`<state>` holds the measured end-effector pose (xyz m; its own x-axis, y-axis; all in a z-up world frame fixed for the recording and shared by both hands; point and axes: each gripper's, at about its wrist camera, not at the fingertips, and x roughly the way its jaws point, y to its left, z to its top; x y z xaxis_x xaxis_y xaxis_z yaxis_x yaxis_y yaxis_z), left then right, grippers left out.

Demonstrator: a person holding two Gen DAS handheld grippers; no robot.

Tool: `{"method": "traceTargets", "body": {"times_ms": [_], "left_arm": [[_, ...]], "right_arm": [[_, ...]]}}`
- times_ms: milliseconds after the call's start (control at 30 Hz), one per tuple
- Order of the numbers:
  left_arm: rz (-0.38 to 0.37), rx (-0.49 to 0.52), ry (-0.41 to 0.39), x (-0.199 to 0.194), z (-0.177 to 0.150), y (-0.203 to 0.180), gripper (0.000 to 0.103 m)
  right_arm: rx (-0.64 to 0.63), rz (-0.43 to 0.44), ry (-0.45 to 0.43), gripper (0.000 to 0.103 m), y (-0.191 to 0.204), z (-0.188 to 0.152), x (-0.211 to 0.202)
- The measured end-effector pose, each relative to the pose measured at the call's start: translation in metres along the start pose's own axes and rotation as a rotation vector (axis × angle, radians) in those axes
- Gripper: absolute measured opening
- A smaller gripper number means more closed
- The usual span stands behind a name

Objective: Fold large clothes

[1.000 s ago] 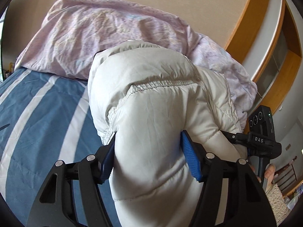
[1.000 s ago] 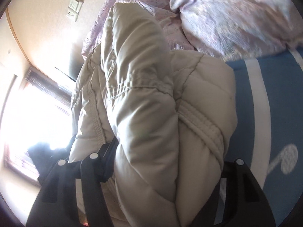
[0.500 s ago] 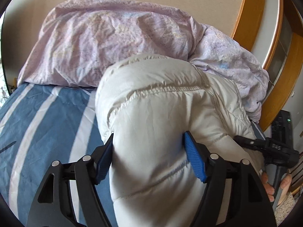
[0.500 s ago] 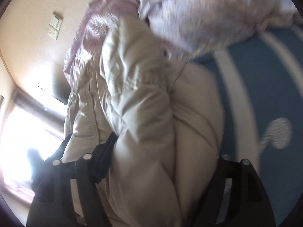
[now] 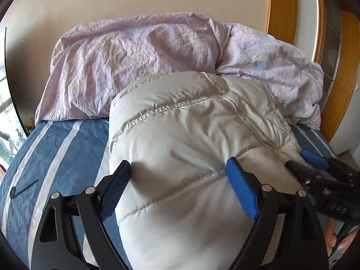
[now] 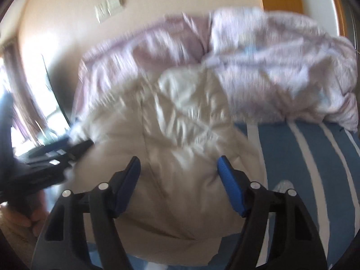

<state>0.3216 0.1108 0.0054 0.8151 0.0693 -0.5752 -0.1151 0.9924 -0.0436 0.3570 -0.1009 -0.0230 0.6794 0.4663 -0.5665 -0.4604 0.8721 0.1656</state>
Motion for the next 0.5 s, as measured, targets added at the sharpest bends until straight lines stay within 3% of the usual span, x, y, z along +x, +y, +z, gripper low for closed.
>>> {"method": "traceTargets", "body": {"times_ms": [200, 500], "left_arm": [[0.024, 0.035, 0.005, 0.018, -0.003, -0.011, 0.095], [0.043, 0.044, -0.008, 0.036, -0.010, -0.018, 0.098]], "right_arm": [[0.050, 0.026, 0.083, 0.073, -0.013, -0.008, 0.032], [0.071, 0.052, 0.111, 0.075, -0.024, -0.019, 0.061]]}}
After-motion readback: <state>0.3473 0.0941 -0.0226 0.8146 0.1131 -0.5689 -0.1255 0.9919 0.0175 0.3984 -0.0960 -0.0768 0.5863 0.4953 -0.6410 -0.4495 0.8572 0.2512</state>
